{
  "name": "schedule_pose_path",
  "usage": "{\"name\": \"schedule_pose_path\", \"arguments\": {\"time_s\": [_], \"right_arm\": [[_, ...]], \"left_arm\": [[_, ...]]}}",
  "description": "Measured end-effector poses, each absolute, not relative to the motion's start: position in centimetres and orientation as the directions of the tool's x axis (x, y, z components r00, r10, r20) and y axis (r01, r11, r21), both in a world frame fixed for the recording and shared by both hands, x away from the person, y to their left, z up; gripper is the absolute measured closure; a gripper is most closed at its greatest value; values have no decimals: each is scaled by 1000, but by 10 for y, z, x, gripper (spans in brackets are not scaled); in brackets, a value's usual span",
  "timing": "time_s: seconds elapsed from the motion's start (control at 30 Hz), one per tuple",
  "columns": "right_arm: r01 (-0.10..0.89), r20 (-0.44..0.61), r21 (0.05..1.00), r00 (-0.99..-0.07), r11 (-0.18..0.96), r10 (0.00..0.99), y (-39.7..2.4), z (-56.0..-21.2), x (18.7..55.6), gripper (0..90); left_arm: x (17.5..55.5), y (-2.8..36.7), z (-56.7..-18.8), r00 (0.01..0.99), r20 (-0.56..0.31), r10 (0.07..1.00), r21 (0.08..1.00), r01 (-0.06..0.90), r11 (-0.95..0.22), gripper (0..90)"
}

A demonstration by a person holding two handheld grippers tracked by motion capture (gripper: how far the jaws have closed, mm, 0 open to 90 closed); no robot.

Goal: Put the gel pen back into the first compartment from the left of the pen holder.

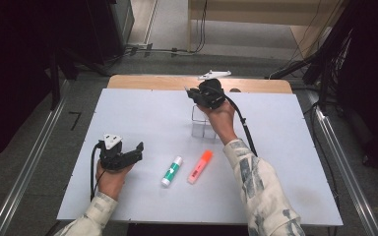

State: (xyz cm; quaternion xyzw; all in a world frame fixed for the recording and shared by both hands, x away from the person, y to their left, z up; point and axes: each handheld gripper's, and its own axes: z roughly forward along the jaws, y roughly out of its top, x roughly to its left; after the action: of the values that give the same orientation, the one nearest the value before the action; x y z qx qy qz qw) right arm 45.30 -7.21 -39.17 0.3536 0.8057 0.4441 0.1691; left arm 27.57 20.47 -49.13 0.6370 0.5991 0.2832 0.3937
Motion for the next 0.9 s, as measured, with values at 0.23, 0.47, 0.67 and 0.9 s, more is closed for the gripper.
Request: {"name": "schedule_pose_path", "arguments": {"time_s": [0.23,0.47,0.67,0.9], "right_arm": [[422,52,837,-694,347,718,-65,-390,457,789],[426,52,836,-688,345,724,-58,-389,461,789],[424,59,840,-690,337,721,-54,-391,463,788],[427,72,843,-692,326,719,-54,-392,462,787]], "left_arm": [[275,205,-491,123,-114,986,841,539,30,180],[275,206,-491,124,-115,986,841,539,30,180],[275,206,-491,122,-115,986,843,537,32,180],[275,207,-491,120,-116,986,841,540,33,180]]}}
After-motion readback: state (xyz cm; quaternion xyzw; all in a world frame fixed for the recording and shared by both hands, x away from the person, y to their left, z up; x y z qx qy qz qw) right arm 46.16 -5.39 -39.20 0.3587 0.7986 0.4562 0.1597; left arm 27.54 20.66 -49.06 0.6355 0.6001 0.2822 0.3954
